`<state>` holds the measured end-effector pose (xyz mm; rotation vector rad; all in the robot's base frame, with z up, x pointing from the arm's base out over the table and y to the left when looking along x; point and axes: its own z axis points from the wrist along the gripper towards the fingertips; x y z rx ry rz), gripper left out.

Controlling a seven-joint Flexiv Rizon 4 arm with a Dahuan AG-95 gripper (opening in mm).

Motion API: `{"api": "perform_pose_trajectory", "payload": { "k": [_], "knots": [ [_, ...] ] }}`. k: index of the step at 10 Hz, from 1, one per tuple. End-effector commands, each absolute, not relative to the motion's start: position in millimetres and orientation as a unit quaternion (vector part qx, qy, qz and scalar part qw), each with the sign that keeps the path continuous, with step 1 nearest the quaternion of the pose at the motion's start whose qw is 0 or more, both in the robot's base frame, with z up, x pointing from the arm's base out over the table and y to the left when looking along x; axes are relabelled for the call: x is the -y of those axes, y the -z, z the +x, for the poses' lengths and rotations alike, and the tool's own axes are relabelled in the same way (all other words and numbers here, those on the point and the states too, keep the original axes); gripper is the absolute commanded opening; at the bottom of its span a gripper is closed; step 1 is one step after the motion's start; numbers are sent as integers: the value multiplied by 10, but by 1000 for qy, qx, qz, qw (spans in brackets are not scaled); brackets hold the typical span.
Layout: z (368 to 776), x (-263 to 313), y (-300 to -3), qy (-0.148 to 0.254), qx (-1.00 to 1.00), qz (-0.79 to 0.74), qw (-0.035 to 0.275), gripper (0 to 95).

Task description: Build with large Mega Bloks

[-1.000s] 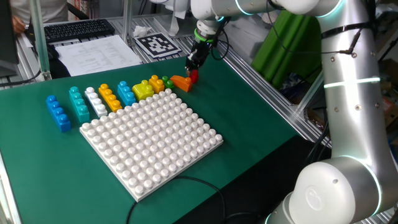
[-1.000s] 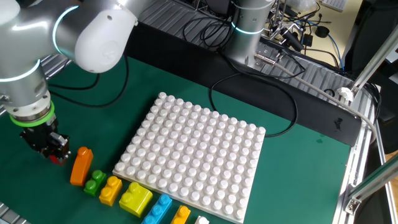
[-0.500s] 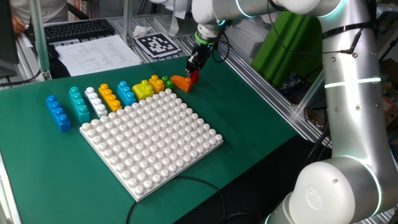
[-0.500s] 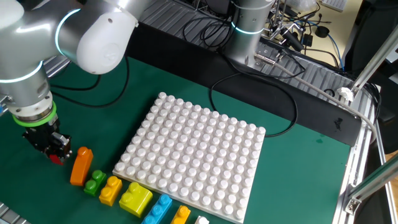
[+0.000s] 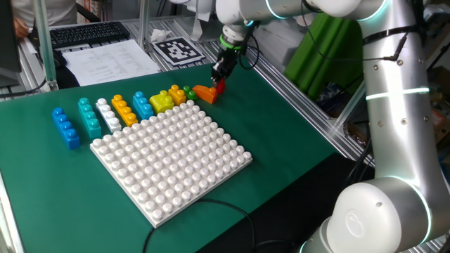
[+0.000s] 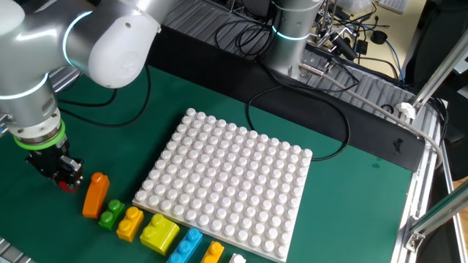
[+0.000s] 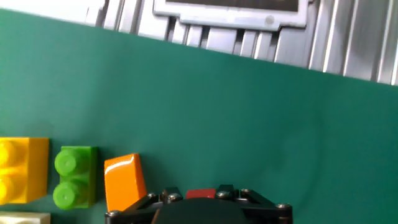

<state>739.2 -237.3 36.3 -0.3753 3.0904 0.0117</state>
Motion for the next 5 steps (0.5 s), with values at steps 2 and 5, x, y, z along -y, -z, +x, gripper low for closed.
{"api": "perform_pose_trajectory", "payload": {
  "k": [2,5],
  "knots": [
    [7384,2423,-667,-7,-994,-111,-14,0],
    [7281,2326,-879,-8,-995,-93,-27,0]
  ]
}}
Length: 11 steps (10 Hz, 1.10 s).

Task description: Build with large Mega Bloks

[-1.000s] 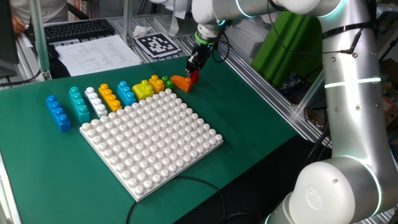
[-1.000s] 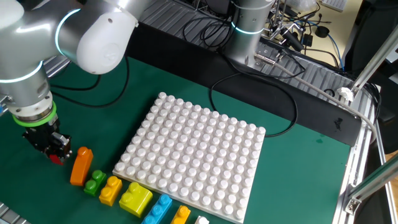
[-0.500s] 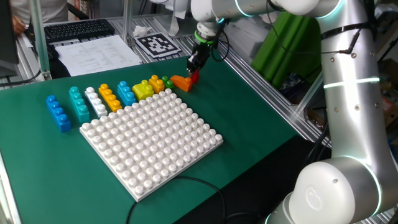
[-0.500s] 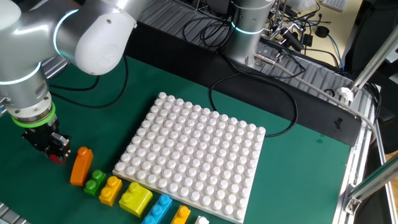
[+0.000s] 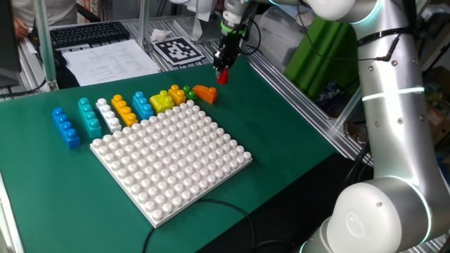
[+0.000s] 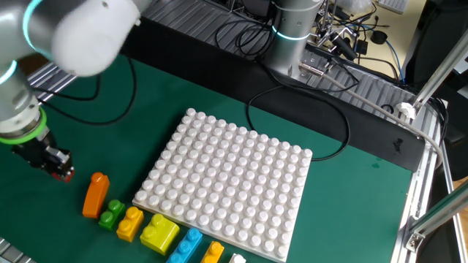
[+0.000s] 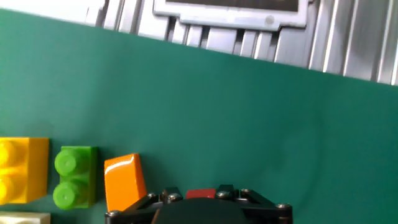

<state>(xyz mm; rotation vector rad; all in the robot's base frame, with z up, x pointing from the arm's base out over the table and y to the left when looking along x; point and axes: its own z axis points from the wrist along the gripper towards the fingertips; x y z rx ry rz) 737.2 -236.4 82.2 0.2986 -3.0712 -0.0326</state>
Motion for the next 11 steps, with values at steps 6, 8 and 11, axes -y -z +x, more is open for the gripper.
{"api": "perform_pose_trajectory", "payload": {
  "k": [6,8,11],
  "knots": [
    [6779,1832,-1175,2,999,17,32,0],
    [6579,1585,-1158,0,999,-11,31,0],
    [6307,1298,-1111,-2,999,-42,29,0]
  ]
}}
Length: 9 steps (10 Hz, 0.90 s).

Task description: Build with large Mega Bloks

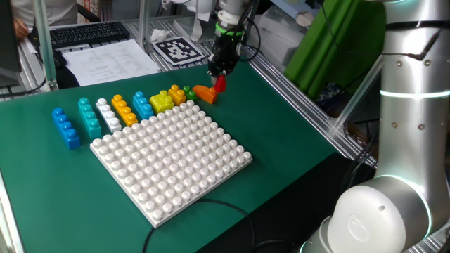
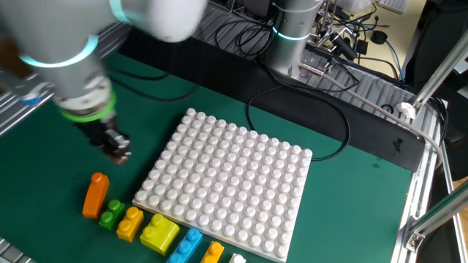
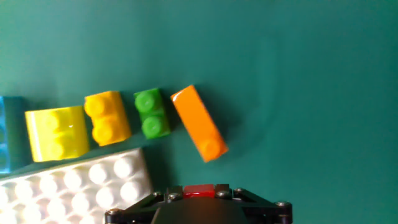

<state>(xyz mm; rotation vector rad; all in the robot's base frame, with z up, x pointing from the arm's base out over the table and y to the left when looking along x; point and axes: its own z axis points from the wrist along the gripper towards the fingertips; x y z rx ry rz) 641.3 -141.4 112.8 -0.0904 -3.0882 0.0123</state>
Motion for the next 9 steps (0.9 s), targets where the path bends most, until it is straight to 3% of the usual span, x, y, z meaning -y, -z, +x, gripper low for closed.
{"api": "perform_pose_trajectory", "payload": {
  "k": [1,9],
  "knots": [
    [6263,1254,-1083,-1,999,-45,30,0],
    [6256,858,-747,3,997,-66,29,0]
  ]
}}
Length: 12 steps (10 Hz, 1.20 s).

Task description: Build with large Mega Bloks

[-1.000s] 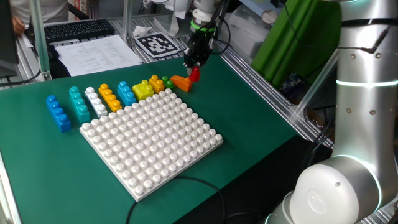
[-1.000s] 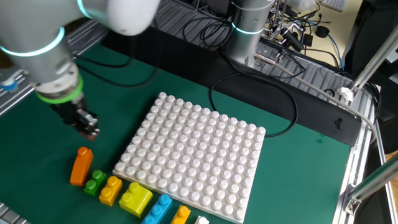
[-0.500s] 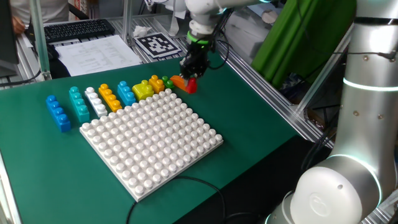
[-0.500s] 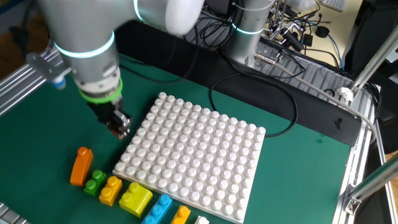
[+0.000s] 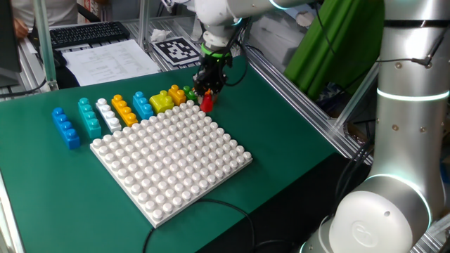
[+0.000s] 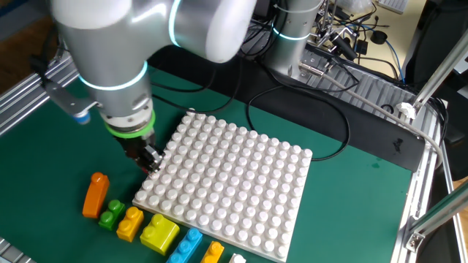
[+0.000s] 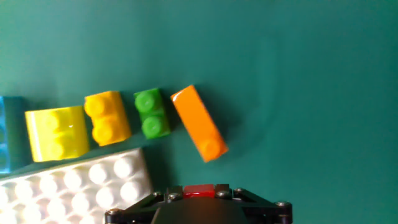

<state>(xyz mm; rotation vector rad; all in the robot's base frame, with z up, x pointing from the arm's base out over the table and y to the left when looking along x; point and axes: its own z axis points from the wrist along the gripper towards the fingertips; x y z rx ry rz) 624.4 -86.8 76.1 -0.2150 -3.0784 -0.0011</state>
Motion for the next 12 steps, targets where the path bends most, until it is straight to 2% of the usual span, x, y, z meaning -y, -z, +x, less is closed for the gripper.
{"api": "perform_pose_trajectory", "payload": {
  "k": [1,12],
  "knots": [
    [6259,841,-726,3,998,-64,27,0],
    [6298,792,-559,13,999,31,18,0]
  ]
}}
